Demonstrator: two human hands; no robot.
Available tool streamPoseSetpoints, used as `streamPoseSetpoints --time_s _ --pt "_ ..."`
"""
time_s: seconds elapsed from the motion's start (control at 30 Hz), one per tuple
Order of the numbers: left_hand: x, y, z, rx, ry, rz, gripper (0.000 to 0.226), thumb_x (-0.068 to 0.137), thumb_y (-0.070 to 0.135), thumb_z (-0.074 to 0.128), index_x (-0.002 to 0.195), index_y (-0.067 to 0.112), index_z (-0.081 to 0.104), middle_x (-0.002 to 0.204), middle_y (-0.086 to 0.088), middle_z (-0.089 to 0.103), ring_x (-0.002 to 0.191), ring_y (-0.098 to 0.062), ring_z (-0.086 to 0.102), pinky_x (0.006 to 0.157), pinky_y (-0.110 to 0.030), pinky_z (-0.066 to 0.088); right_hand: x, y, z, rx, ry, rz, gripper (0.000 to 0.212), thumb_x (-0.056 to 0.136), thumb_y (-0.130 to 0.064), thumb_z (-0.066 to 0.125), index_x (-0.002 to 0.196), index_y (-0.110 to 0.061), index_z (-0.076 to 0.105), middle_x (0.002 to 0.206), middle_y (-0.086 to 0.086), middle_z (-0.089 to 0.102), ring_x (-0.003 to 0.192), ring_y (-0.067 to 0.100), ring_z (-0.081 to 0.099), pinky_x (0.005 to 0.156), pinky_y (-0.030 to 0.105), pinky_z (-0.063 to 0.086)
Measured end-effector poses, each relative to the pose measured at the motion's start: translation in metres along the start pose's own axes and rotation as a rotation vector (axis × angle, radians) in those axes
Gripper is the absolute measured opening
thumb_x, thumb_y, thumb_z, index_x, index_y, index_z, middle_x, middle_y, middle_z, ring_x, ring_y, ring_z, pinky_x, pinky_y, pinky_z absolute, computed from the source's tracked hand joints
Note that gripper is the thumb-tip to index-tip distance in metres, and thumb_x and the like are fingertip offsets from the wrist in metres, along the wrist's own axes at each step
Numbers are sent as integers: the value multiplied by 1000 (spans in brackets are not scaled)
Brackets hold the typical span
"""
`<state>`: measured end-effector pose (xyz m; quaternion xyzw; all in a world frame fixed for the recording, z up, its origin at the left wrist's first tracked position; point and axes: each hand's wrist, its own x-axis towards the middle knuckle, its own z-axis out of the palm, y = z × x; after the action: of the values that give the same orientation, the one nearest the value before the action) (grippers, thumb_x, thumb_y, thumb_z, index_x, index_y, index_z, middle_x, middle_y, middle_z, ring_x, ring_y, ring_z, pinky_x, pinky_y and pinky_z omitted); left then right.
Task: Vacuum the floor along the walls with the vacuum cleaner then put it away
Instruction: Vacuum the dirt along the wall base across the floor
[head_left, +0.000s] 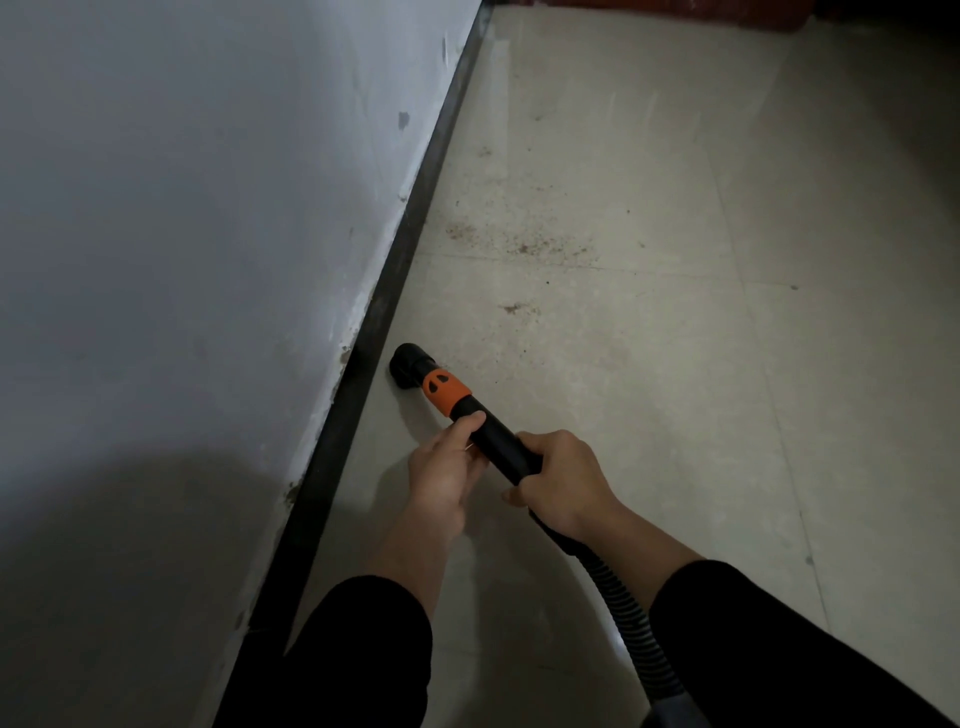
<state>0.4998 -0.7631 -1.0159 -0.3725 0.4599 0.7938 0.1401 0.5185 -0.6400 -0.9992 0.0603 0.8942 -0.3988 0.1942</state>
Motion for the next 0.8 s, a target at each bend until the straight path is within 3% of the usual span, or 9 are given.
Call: streamPoseSetpoints --time_s 0.3,0.6,0.7,0.8 --pt "-3 -8 12 12 -30 4 18 88 13 69 105 5 65 103 -14 70 92 -19 69 71 -21 55 -5 7 -8 -32 54 18 22 73 -6 71 93 -13 67 75 8 63 67 24 62 61 29 50" --pt "-6 -18 20 3 -51 5 11 86 13 71 95 9 66 95 -11 72 77 -12 72 64 -18 57 -13 15 -19 -43 71 34 23 72 -7 72 94 -12 68 76 8 64 70 24 62 62 30 50" --pt "-7 -22 25 9 -61 -4 11 86 13 71 94 8 66 95 -11 72 82 -14 71 75 -23 58 -16 18 -24 -48 77 44 23 71 -7 72 94 -12 68 74 7 63 70 24 62 60 29 49" --pt "-9 -26 31 20 -68 -12 12 86 14 71 94 7 66 95 -11 72 84 -15 70 69 -21 56 -19 21 -30 -45 81 57 25 72 -6 72 95 -12 68 74 6 63 68 22 61 58 27 48"
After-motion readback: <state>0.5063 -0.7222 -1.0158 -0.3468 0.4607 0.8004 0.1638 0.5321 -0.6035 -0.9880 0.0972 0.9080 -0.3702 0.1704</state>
